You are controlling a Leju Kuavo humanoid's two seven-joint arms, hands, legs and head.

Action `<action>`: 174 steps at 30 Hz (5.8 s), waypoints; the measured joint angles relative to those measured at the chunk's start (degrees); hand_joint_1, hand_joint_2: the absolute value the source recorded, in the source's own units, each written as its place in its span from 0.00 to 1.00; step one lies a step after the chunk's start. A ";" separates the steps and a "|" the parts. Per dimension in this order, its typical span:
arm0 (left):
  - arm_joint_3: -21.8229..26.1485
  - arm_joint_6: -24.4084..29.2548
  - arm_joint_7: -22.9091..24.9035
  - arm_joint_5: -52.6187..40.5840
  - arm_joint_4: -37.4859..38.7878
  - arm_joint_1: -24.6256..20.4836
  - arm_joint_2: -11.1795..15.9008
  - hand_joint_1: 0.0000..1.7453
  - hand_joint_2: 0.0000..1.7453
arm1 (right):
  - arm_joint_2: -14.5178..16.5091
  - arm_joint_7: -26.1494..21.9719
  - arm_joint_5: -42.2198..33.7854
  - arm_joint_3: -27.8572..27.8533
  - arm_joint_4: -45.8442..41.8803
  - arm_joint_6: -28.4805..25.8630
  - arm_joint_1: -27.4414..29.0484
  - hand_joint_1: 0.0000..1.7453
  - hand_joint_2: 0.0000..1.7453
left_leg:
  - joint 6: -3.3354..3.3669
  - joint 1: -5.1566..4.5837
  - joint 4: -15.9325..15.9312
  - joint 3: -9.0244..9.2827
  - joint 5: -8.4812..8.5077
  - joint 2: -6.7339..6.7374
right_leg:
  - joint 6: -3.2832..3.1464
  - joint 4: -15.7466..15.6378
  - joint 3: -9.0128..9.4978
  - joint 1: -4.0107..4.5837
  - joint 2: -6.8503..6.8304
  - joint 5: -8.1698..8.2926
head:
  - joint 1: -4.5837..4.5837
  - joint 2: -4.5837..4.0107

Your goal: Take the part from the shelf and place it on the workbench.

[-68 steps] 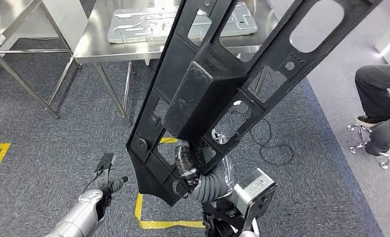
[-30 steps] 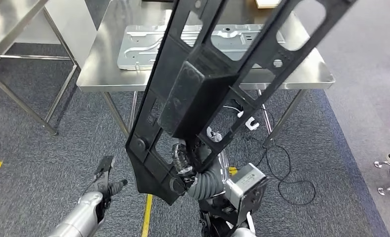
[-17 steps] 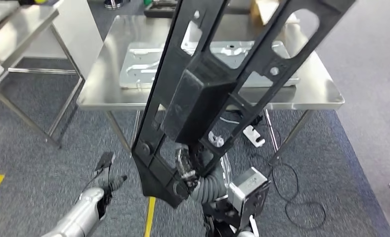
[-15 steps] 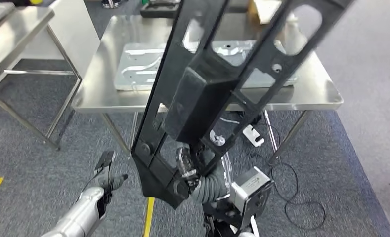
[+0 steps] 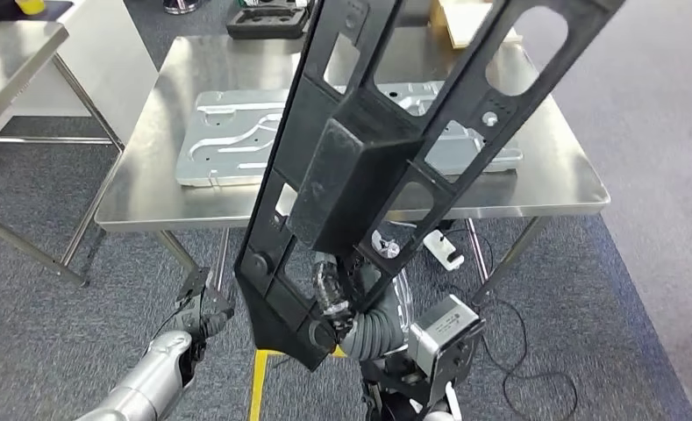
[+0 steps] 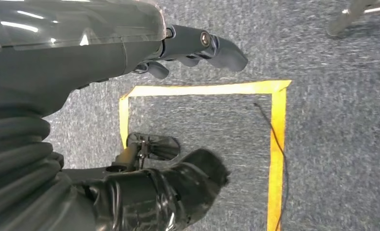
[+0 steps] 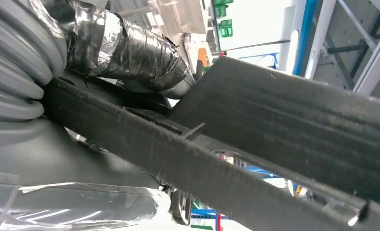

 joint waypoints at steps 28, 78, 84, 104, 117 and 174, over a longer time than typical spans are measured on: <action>-0.02 -4.50 5.44 0.77 0.18 3.91 1.33 0.00 1.00 | 0.68 -0.92 -0.62 0.02 1.38 1.20 -0.68 1.00 1.00 | -0.92 0.25 1.82 -5.48 1.67 -0.12 | -0.24 -1.56 1.00 -0.84 -1.75 -1.50 | 0.21 0.00; -3.38 -18.70 18.59 -3.09 0.80 2.48 1.79 0.00 1.00 | 0.94 -0.87 -1.31 0.02 1.73 6.02 -1.57 1.00 1.00 | -2.13 1.06 1.61 -2.23 -0.18 0.39 | -0.46 -1.79 -3.36 -0.38 -1.53 1.73 | -0.73 -0.01; -3.39 -16.14 18.69 -2.12 0.96 4.14 1.40 0.00 1.00 | 1.12 0.76 -1.01 0.02 1.64 5.72 -2.17 1.00 1.00 | -3.60 1.41 16.83 -9.62 -6.78 0.48 | -1.12 -2.66 -2.20 -1.09 -1.61 1.60 | -1.04 0.00; -3.58 -20.16 18.70 2.85 0.99 4.06 -3.44 0.00 1.00 | 1.42 0.98 -2.85 0.02 2.25 8.97 -3.41 1.00 1.00 | -1.07 1.52 1.70 -2.20 0.37 0.13 | 1.44 6.85 -6.54 -1.55 -1.39 -1.55 | -0.68 0.00; -3.60 -24.90 18.70 3.38 1.39 4.20 -0.48 0.00 1.00 | 1.40 2.69 1.30 0.02 3.54 9.11 -4.94 1.00 1.00 | -3.94 1.44 16.56 -9.17 -5.77 0.34 | -0.82 -2.39 -1.96 -1.34 -1.48 1.46 | -1.20 0.00; -8.58 -24.11 18.70 -2.24 3.89 1.47 -0.43 0.00 0.00 | -8.70 32.72 63.36 21.03 67.59 33.15 -49.26 0.00 0.00 | -3.49 1.89 5.11 -4.50 -1.57 0.39 | 0.58 -1.00 -5.10 -2.27 -1.14 3.09 | -0.45 0.00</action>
